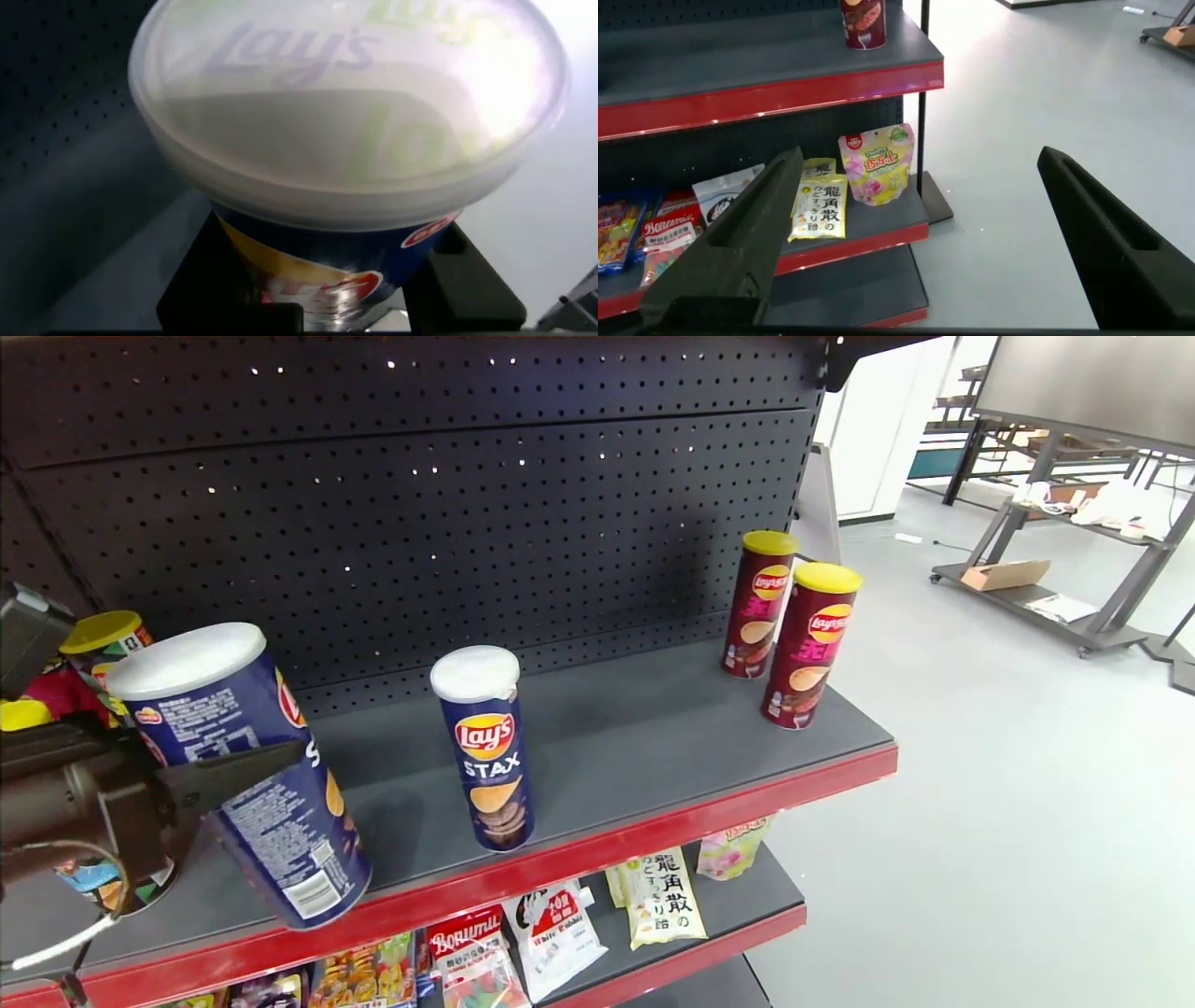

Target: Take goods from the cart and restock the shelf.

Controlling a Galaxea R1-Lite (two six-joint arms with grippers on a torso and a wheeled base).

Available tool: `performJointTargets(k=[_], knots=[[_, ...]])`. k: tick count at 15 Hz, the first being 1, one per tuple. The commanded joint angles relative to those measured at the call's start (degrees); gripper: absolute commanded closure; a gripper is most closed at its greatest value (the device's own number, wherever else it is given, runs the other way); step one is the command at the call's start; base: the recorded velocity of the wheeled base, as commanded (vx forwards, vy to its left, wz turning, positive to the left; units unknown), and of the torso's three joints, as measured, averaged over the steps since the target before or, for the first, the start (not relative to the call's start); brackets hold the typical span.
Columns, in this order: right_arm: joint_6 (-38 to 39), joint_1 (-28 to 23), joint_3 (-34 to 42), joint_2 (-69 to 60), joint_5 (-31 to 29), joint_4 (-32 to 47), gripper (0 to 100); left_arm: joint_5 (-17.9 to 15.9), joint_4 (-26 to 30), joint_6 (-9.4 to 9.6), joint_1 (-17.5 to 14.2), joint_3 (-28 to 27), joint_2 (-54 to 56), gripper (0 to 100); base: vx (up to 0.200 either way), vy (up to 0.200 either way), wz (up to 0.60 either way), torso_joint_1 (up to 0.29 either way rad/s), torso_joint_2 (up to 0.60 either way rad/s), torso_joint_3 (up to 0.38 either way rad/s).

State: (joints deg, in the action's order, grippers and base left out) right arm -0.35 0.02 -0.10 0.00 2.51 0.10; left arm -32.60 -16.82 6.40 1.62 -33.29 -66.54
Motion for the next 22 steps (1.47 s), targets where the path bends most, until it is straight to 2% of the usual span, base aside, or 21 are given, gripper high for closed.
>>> performJointTargets(k=[1,5,9,12,14,15,16,17,18,19,22], knots=[[0.0,0.1,0.0,0.0,0.0,0.0,0,0.1,-3.8,0.10,0.8,-0.2,-5.7,100,0.000,0.000,0.00,0.000,0.00,0.000],[0.0,0.1,0.0,0.0,-0.1,0.0,0,0.3,-5.1,0.02,2.9,-0.3,-7.3,100,0.000,0.000,0.00,0.000,0.00,0.000],[0.0,0.1,0.0,0.0,0.0,0.0,0,0.8,-5.2,0.10,2.8,-2.4,-9.1,100,0.000,0.000,0.00,0.000,0.00,0.000],[0.0,0.1,0.0,0.0,-0.1,0.0,0,3.4,-5.4,0.19,2.8,-2.7,-10.5,100,0.000,0.000,0.00,0.000,0.00,0.000],[0.0,0.1,0.0,0.0,0.0,0.0,0,4.6,-6.2,1.16,2.9,-3.4,-12.5,100,0.000,0.000,0.00,0.000,0.00,0.000],[0.0,0.1,0.0,0.0,0.0,0.0,0,5.1,-8.8,2.83,2.8,-3.4,-15.1,100,0.000,0.000,0.00,0.000,0.00,0.000],[0.0,0.1,0.0,0.0,0.0,0.0,0,6.0,-11.6,3.18,2.8,-3.6,-17.5,100,0.000,0.000,0.00,0.000,0.00,0.000],[0.0,0.1,0.0,0.0,0.0,0.0,0,7.0,-13.3,3.27,2.9,-4.1,-19.2,100,0.000,0.000,0.00,0.000,0.00,0.000],[0.0,0.1,0.0,0.0,0.0,0.0,0,9.9,-16.6,3.36,2.9,-5.6,-22.8,100,0.000,0.000,0.00,0.000,0.00,0.000],[0.0,0.1,0.0,0.0,0.0,0.0,0,11.0,-17.4,3.27,2.9,-7.4,-25.0,100,0.000,0.000,0.00,0.000,0.00,0.000],[0.0,0.1,0.0,0.0,0.0,0.0,0,12.2,-19.3,2.83,3.8,-12.8,-30.8,100,0.000,0.000,0.00,0.000,0.00,0.000]])
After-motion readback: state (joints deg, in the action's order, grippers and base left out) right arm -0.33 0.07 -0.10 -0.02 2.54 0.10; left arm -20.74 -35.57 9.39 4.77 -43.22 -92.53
